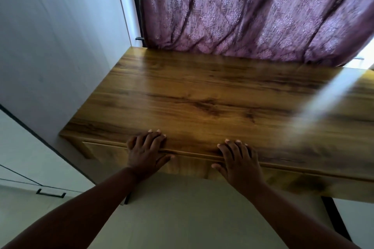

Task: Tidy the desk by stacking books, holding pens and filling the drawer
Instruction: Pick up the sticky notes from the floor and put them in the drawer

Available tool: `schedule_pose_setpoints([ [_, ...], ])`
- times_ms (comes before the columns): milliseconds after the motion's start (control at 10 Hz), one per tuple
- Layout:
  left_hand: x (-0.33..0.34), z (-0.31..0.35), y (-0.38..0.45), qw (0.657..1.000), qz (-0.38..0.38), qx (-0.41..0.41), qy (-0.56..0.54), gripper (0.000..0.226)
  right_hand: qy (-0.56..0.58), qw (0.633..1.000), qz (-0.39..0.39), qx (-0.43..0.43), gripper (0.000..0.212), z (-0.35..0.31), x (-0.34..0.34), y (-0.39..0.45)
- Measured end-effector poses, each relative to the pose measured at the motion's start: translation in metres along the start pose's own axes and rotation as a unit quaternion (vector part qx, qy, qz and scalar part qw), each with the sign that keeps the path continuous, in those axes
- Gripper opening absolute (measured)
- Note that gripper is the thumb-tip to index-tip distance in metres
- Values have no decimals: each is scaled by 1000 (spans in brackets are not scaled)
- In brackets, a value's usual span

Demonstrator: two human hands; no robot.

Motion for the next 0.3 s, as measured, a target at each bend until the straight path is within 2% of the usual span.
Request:
schedule_pose_setpoints([
  [100, -13, 8, 0, 998, -31, -44, -38, 59, 55, 997, -48, -13, 56, 4, -8, 3],
  [200, -30, 25, 11, 997, -32, 0, -71, 52, 67, 994, -76, -29, 54, 18, -23, 6],
  [300, -37, 55, 40, 993, -51, 96, -39, 56, 88, 992, -87, 8, 58, 49, -27, 4],
])
Point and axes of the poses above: each hand's wrist, its own y-axis towards the middle knuckle, its own x-axis out of the palm, z = x × y, the point moved 4 cm from there along y, towards the middle knuckle, and after that the axes turned 11 degrees about -x, right-handed, at the moved point
